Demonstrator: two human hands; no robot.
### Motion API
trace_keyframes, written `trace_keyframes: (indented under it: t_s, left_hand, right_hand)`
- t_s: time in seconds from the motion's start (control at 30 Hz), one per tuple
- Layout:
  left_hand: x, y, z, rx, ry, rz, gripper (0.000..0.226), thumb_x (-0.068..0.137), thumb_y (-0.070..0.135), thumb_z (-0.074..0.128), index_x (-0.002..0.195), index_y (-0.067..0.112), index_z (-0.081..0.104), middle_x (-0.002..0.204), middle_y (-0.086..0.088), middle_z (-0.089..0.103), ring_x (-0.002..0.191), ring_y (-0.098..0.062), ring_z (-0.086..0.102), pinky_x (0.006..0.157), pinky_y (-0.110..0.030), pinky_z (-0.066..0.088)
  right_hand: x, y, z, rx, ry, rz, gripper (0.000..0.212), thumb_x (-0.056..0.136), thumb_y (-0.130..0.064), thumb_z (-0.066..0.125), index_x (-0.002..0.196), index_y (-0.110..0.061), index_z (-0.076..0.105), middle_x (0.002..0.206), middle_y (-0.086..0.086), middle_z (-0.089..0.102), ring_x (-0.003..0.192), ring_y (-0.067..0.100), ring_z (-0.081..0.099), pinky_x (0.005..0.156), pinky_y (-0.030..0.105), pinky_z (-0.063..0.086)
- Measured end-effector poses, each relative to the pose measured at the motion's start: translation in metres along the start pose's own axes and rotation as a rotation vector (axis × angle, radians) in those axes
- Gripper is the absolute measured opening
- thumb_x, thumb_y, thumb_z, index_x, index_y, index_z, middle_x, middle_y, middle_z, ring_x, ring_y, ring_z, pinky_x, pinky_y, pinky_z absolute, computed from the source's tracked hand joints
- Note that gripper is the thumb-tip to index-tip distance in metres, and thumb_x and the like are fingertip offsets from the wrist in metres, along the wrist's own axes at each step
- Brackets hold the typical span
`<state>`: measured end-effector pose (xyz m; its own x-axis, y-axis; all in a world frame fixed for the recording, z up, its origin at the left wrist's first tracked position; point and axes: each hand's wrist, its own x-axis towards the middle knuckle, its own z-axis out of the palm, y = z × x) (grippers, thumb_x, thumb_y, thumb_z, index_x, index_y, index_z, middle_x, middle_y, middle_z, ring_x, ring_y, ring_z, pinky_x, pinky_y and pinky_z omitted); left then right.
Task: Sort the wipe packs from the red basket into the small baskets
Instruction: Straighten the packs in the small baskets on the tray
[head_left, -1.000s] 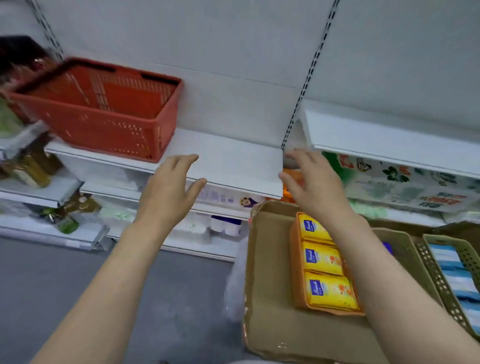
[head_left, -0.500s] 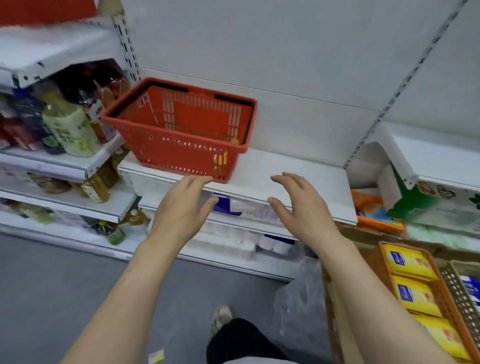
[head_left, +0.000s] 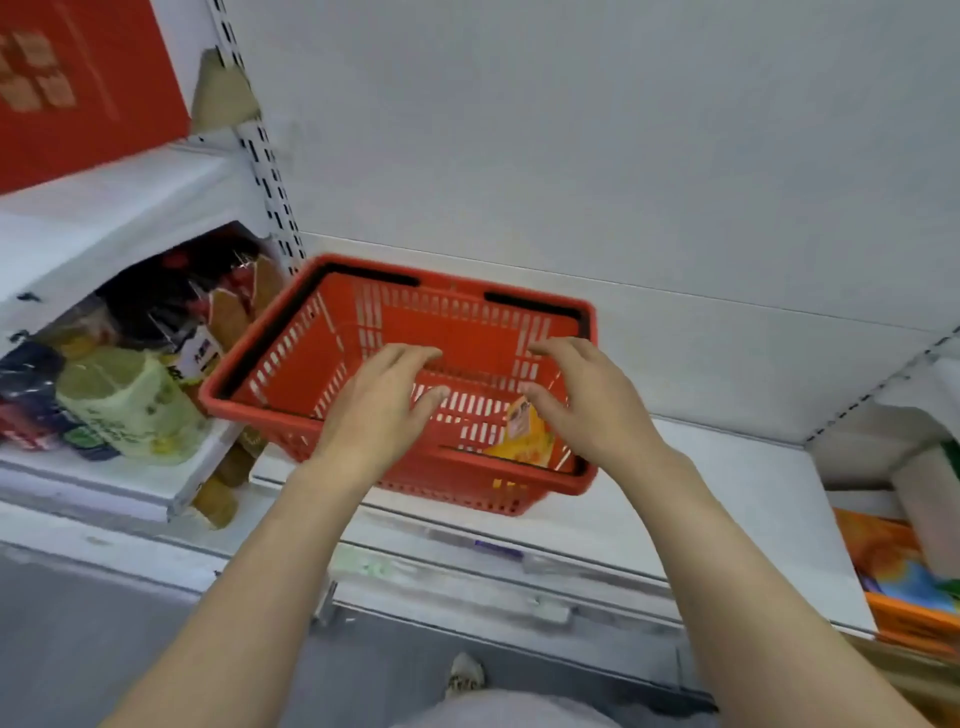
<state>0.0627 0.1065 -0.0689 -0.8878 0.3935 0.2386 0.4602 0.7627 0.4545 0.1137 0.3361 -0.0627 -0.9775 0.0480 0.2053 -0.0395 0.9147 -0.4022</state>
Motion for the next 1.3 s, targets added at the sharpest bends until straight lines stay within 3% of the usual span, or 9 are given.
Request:
trace_keyframes:
  t_s: [0.3,0.47,0.63,0.77,0.9,0.97,1.03,1.17,1.3]
  left_hand:
    - [0.095,-0.031,0.061,-0.013,-0.443,-0.006,0.056,0.087,0.049,0.066,0.137,0.031,0.05,0.136,0.002,0.057,0.125,-0.021,0.052,0.102,-0.041,0.045]
    - [0.126,-0.033,0.107,-0.227,-0.964,0.091,0.06,0.085,0.046,0.071,0.137,0.022,0.053,0.135,0.001,0.06,0.12,-0.014,0.057,0.106,-0.039,0.045]
    - [0.126,-0.037,0.151,-0.216,-1.256,0.104,0.077,0.086,0.049,0.069,0.15,0.02,0.036,0.154,-0.001,0.041,0.136,-0.013,0.042,0.113,-0.029,0.031]
    - [0.121,-0.036,0.173,-0.026,-1.246,0.156,0.092,0.078,0.052,0.076,0.151,0.015,0.033,0.154,-0.005,0.04,0.135,-0.024,0.044,0.111,-0.034,0.038]
    - [0.129,-0.04,0.163,0.094,-1.297,0.25,0.064,0.081,0.053,0.072,0.129,0.012,0.058,0.137,-0.007,0.057,0.106,-0.015,0.057,0.083,-0.024,0.044]
    - [0.14,-0.057,0.15,0.068,-1.301,0.158,0.052,0.084,0.056,0.068,0.113,0.013,0.066,0.123,-0.008,0.066,0.093,-0.016,0.061,0.076,-0.027,0.047]
    - [0.151,-0.083,0.133,-0.056,-1.255,-0.081,0.053,0.085,0.052,0.069,0.116,0.009,0.068,0.115,-0.009,0.07,0.1,-0.023,0.067,0.089,-0.035,0.053]
    - [0.166,-0.125,0.095,-0.412,-1.067,-0.455,0.041,0.089,0.031,0.071,0.116,0.003,0.064,0.103,-0.016,0.073,0.092,-0.028,0.071,0.087,-0.043,0.057]
    - [0.169,-0.145,0.066,-0.591,-0.935,-0.527,0.032,0.09,0.028,0.069,0.109,0.002,0.066,0.092,-0.013,0.075,0.07,-0.02,0.071,0.069,-0.033,0.056]
  right_hand:
    - [0.078,0.018,0.049,-0.106,-0.522,0.24,0.052,0.092,-0.046,0.06,0.135,-0.019,0.051,0.133,0.006,0.058,0.119,0.026,0.056,0.093,0.034,0.045]
    - [0.076,0.025,0.038,-0.064,-0.25,0.232,0.046,0.089,-0.032,0.069,0.131,-0.018,0.058,0.128,0.005,0.062,0.114,0.023,0.059,0.094,0.033,0.046]
    - [0.063,0.028,0.031,-0.048,-0.131,0.274,0.043,0.088,-0.028,0.072,0.128,-0.019,0.06,0.126,0.002,0.062,0.111,0.019,0.061,0.091,0.028,0.046]
    - [0.065,0.024,0.037,-0.064,-0.097,0.308,0.043,0.087,-0.029,0.073,0.127,-0.019,0.061,0.125,0.001,0.062,0.107,0.018,0.061,0.089,0.026,0.046]
    - [0.07,0.018,0.041,-0.085,-0.113,0.357,0.044,0.087,-0.03,0.073,0.128,-0.017,0.061,0.127,0.003,0.062,0.113,0.02,0.06,0.092,0.029,0.045]
    - [0.075,0.015,0.045,-0.088,-0.144,0.38,0.046,0.088,-0.031,0.072,0.129,-0.015,0.06,0.128,0.005,0.062,0.116,0.022,0.059,0.095,0.032,0.045]
    - [0.082,0.012,0.054,-0.092,-0.211,0.458,0.046,0.091,-0.036,0.068,0.13,-0.013,0.059,0.129,0.006,0.063,0.115,0.024,0.06,0.095,0.036,0.049]
    - [0.104,0.006,0.08,-0.048,-0.406,0.71,0.028,0.097,-0.043,0.054,0.102,-0.016,0.059,0.104,0.005,0.067,0.073,0.016,0.059,0.061,0.027,0.046]
    - [0.117,0.008,0.111,0.038,-0.585,0.847,0.022,0.098,-0.042,0.051,0.1,-0.02,0.052,0.103,0.004,0.063,0.083,0.021,0.061,0.081,0.036,0.052]
